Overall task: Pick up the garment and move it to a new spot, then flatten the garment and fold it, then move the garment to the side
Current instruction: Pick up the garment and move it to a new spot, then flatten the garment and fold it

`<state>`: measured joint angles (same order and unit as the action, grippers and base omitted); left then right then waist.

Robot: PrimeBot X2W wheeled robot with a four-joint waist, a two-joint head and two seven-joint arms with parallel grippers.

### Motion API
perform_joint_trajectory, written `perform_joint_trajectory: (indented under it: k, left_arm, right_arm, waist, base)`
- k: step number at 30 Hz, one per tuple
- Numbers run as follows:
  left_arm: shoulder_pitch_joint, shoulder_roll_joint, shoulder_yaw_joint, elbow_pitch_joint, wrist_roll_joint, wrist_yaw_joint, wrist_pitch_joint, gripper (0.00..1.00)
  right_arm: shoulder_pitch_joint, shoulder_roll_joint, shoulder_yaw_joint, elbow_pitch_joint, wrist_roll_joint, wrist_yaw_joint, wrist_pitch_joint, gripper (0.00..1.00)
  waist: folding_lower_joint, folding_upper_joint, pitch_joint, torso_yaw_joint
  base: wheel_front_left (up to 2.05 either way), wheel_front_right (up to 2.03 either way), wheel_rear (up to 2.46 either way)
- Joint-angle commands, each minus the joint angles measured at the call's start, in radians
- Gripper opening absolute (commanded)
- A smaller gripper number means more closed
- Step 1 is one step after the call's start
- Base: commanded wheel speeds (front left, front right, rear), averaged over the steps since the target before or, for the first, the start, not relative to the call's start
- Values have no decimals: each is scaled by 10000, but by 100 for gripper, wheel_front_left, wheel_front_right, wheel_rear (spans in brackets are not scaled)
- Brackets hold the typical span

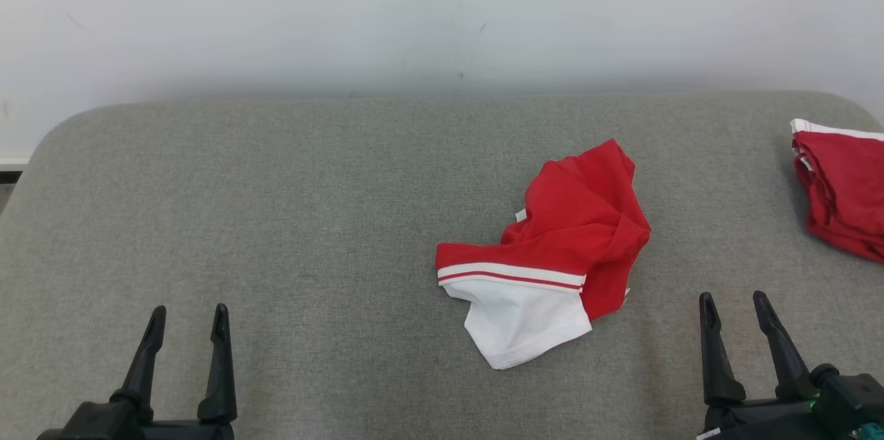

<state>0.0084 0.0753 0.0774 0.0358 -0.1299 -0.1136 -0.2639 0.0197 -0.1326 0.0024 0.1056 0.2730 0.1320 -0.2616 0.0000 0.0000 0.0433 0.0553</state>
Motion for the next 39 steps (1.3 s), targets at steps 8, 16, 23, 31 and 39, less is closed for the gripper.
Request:
perform_joint_trajectory:
  k: [8, 16, 23, 31, 39]
  left_arm:
    - [-138, -103, -167, 138, 178, -72, -5, 100]
    - [-980, -140, -1354, 934, 285, -161, -3, 100]
    - [-1909, -162, -2454, 2023, 366, -145, -3, 100]
    - [-2812, -153, -3500, 3579, 362, -152, -5, 100]
    - [-3492, -100, -4323, 5097, 157, -152, -5, 100]
  right_arm:
    - [-88, -54, 14, 68, 99, -29, -45, 100]
    - [-353, -75, 96, 94, 157, -29, -45, 100]
    - [-595, 26, 101, 124, 173, -29, -45, 100]
    - [-829, 179, -74, 159, 248, -29, -45, 100]
    - [-978, 306, -114, 176, 238, -29, -45, 100]
  waist:
    - [0, 0, 62, -75]
    - [0, 0, 425, -424]
    - [0, 0, 871, -1037]
    - [0, 0, 1534, -1914]
    - [0, 0, 1815, -2181]
  base:
    - [0, 0, 0]
    - [0, 0, 0]
    - [0, 0, 0]
    - [0, 0, 0]
    - [0, 0, 0]
